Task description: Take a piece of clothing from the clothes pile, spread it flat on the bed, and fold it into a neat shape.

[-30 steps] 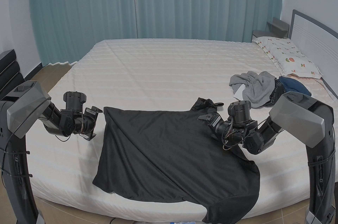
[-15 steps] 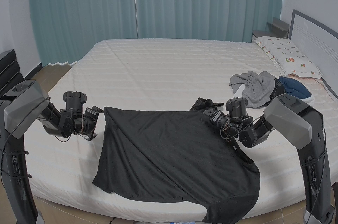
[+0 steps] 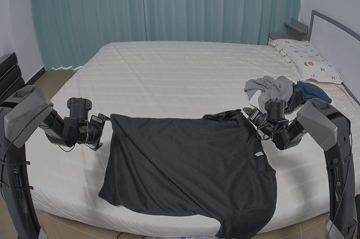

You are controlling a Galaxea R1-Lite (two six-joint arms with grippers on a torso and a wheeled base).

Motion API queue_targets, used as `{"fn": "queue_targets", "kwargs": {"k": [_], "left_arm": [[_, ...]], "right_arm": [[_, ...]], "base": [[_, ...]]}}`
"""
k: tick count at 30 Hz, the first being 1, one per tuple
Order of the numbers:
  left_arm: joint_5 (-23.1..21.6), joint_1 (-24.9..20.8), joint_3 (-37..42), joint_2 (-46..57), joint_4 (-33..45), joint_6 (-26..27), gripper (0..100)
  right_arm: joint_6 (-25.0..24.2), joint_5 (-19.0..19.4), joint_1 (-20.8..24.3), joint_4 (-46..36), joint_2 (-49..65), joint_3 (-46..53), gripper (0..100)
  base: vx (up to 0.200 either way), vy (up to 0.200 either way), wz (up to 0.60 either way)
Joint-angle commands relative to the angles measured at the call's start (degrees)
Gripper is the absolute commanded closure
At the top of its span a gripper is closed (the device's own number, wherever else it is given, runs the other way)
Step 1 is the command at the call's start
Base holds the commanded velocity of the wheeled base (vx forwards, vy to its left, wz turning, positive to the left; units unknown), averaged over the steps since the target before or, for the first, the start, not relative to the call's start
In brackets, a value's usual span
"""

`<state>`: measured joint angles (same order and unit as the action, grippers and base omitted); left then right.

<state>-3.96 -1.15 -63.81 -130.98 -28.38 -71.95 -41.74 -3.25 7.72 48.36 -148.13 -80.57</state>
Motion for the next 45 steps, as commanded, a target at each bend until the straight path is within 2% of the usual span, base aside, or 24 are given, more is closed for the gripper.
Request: {"fn": "queue_targets", "kwargs": {"k": [1,3,9,14,19,23,27,31,32,37,42,45], "left_arm": [[0.01,-0.08,0.0,-0.07,-0.01,-0.03,0],[0.01,-0.08,0.0,-0.07,-0.01,-0.03,0],[0.01,-0.08,0.0,-0.07,-0.01,0.05,0],[-0.08,-0.08,0.0,0.02,-0.01,0.05,0],[-0.87,-0.08,2.81,2.39,-0.45,0.14,0],[-2.45,-0.96,7.12,4.59,-4.67,0.23,0],[-2.63,-1.05,10.19,8.19,-5.28,0.93,0],[-2.63,-1.32,14.06,9.6,-5.72,3.22,0],[-2.63,-1.58,15.73,9.77,-5.99,3.75,0],[-2.19,-4.04,20.48,10.39,-7.22,4.36,0],[-1.84,-6.32,26.19,11.8,-7.3,11.04,0],[-1.14,-7.82,29.0,12.67,-7.3,13.06,0]], "right_arm": [[-0.1,1.94,-1.83,0.07,1.88,1.03,0],[0.34,4.57,-2.88,-0.02,2.67,2.17,0],[2.81,7.21,-3.85,0.16,2.23,4.1,0],[2.81,9.58,-3.85,0.68,2.32,6.65,0],[1.84,10.2,-3.85,4.55,4.25,11.13,0],[1.14,12.22,-3.76,12.64,9.17,21.94,0],[-0.71,12.92,-3.67,20.28,12.69,31.7,0],[-2.2,13.36,-3.67,22.57,14.62,36.53,0],[-4.23,13.54,-3.59,23.27,15.33,38.29,0],[-9.85,13.63,-3.85,26.7,15.59,41.28,0],[-11.96,14.33,-4.64,27.14,15.5,42.42,0],[-13.1,15.65,-4.82,27.23,15.33,43.3,0]], "base": [[0.0,0.0,0.0],[0.0,0.0,0.0],[0.0,0.0,0.0],[0.0,0.0,0.0],[0.0,0.0,0.0],[0.0,0.0,0.0],[-0.15,0.0,0.0],[-0.2,0.0,0.0],[-0.2,0.0,0.0],[-0.12,0.0,0.0],[0.0,0.0,0.0],[0.0,0.0,0.0]]}}
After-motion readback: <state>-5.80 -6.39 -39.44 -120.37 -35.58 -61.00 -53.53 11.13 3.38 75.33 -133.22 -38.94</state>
